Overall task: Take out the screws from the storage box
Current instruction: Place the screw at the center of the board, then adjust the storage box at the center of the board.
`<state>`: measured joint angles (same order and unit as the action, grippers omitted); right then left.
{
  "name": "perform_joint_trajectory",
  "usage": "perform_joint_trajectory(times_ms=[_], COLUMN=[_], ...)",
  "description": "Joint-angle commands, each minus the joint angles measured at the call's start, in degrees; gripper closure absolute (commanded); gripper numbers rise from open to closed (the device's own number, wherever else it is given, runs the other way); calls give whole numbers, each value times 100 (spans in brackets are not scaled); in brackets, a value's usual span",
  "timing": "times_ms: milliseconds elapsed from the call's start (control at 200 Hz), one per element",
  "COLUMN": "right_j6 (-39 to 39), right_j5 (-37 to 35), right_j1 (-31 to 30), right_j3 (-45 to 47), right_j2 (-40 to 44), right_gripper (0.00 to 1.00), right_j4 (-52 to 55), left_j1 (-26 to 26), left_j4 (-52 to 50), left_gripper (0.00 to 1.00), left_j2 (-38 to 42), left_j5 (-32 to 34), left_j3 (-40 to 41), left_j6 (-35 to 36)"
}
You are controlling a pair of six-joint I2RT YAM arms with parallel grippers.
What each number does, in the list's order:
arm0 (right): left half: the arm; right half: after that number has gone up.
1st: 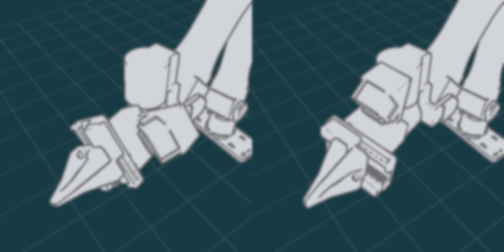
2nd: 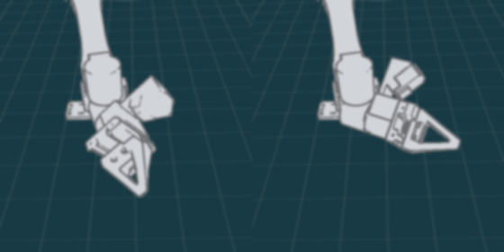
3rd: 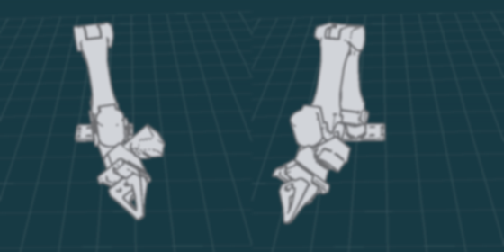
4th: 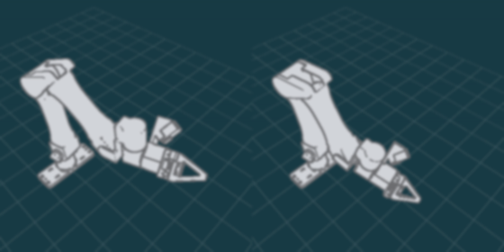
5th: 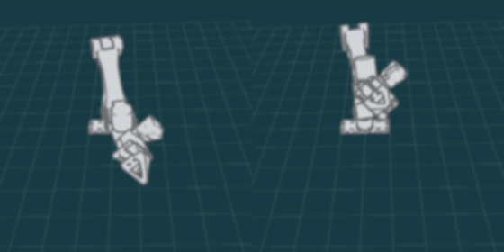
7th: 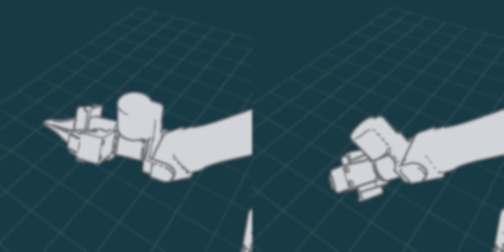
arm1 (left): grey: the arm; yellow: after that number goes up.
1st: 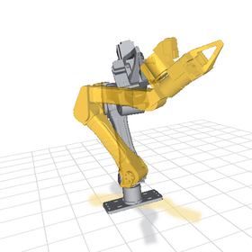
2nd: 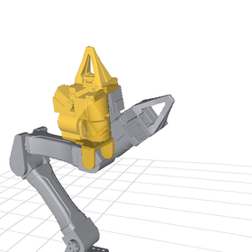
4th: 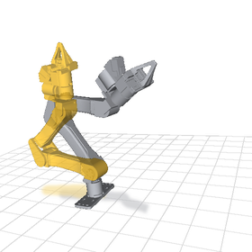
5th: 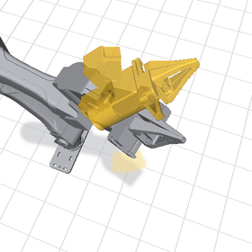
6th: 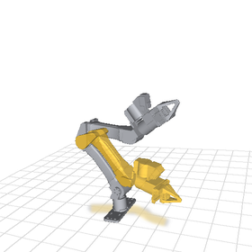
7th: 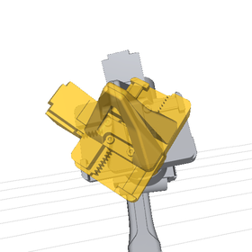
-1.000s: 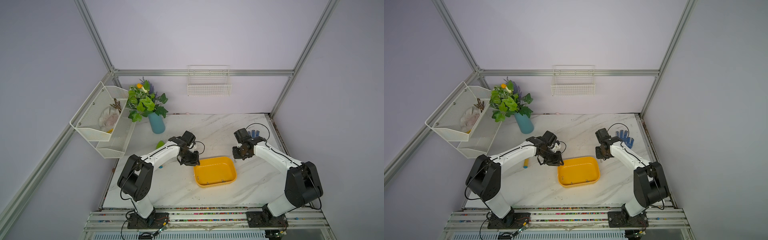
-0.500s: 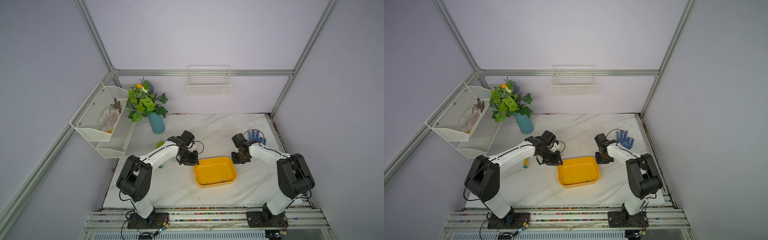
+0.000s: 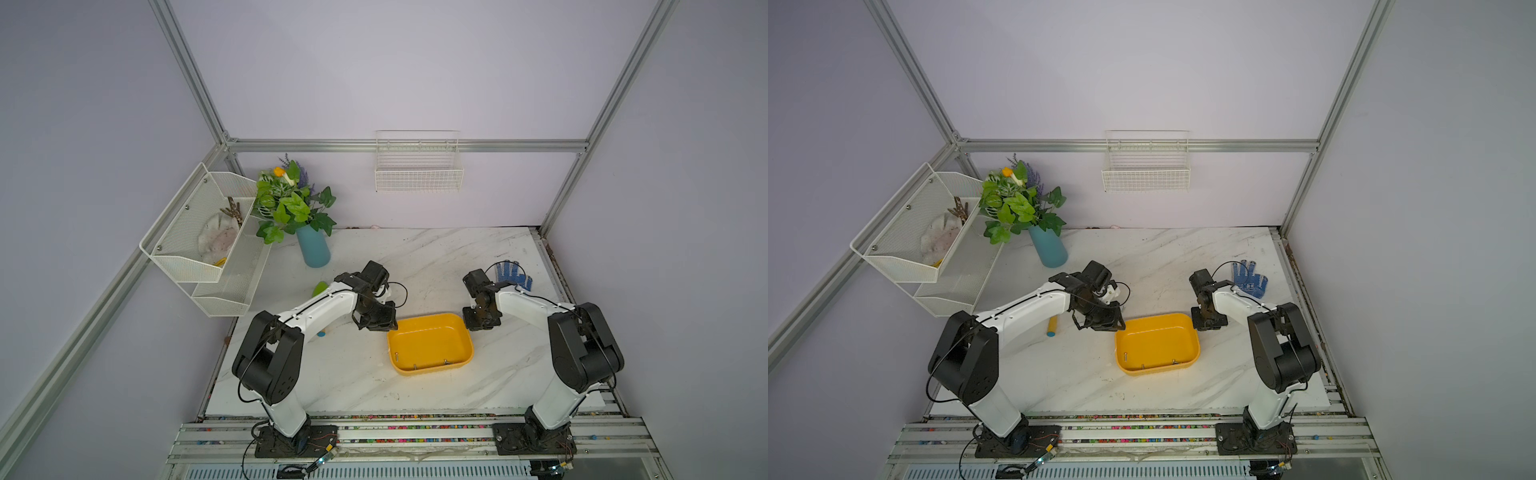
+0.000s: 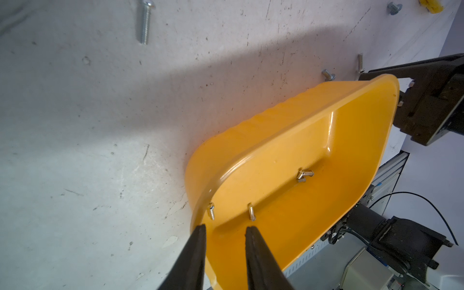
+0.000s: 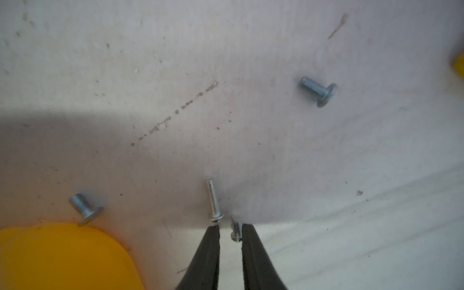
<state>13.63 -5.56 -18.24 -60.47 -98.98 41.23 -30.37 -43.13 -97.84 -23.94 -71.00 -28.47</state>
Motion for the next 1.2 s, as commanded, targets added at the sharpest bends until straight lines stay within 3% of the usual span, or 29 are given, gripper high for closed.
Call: perform_joint_trajectory(times_ms=[0,250,430,555,645,800,1005,1195], right_j6=[-31,56,172,392,533,702,650,610], right_j5=[-62,29,1195,1535,1383,1370,1086,971], right_j1=[30,25,-25,-399,-876,-1308,-1335,-1336], right_j3=[-74,-434,-294,-89,-119,-69,-52,-307], right_j2=[103,857,1809,2098,2199,1843,1369,660], right_gripper=[76,74,68,68,69,70,71,71], right_j4=[-60,379,734,830,827,739,335,-12], left_j1=[13,14,14,14,13,17,18,5], left_j4=[-90,-76,-86,-99,-117,-121,-228,-125], left_gripper=[68,68,68,70,71,71,71,71], left_j2=[147,121,73,29,-32,-54,-303,-197], left_j5=[39,23,17,4,-26,63,195,97], left_j3=[-151,-168,-201,-205,-212,-225,-509,-98], left_j6=[70,70,104,148,166,184,289,254])
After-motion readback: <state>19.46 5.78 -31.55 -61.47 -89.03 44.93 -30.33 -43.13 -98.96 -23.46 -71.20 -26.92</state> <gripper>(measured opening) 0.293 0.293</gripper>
